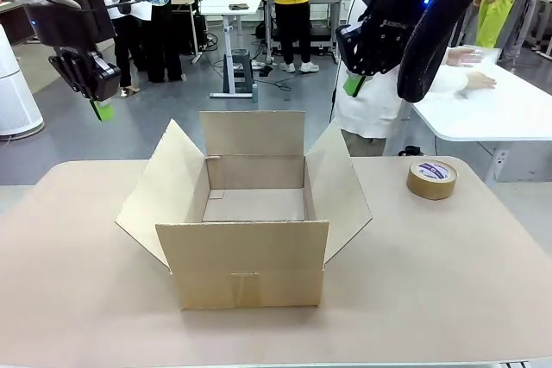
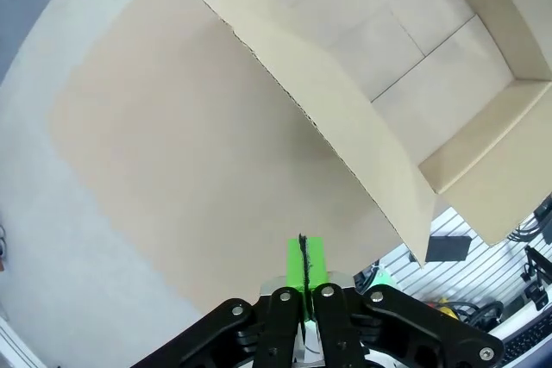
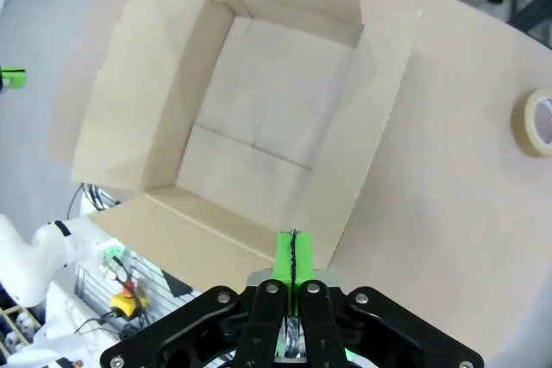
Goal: Wrap the clocks to prevent damage.
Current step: Open the side flaps of the Package Box.
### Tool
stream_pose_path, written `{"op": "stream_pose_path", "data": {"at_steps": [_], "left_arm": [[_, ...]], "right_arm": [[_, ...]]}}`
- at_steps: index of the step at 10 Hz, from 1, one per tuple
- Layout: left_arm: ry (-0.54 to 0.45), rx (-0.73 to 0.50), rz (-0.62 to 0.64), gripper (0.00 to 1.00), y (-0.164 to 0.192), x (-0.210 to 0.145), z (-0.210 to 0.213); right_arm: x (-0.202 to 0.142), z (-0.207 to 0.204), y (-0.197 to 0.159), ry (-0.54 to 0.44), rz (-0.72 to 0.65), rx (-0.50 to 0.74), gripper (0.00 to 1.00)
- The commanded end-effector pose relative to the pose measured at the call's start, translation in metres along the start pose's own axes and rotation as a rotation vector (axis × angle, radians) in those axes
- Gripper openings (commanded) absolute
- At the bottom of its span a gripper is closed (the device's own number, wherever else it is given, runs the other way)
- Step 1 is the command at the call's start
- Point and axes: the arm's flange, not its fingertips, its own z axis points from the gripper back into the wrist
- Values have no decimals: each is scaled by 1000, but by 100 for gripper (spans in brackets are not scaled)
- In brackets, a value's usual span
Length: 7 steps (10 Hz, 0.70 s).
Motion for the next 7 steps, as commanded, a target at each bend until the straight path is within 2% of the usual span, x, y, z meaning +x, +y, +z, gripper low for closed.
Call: {"op": "stream_pose_path", "data": {"at_steps": [1, 2, 3, 5, 6, 7], "left_arm": [[-6, 32, 18, 0, -1, -6, 0], [0, 0, 0, 0, 0, 0, 0], [-56, -2, 88, 0, -13, 4, -5], [-127, 15, 199, 0, -27, 7, -8], [-141, 16, 222, 0, -33, 11, -10], [-110, 18, 256, 0, -38, 19, -19]], "right_arm": [[0, -2, 1, 3, 1, -6, 1], [-9, -23, 12, 21, 29, -86, 1], [-9, -43, 17, 45, 1, -92, 1], [-1, -67, 13, 17, -73, -87, 1], [2, -78, 12, 20, -96, -74, 1], [6, -89, 12, 5, -119, -72, 1]]}}
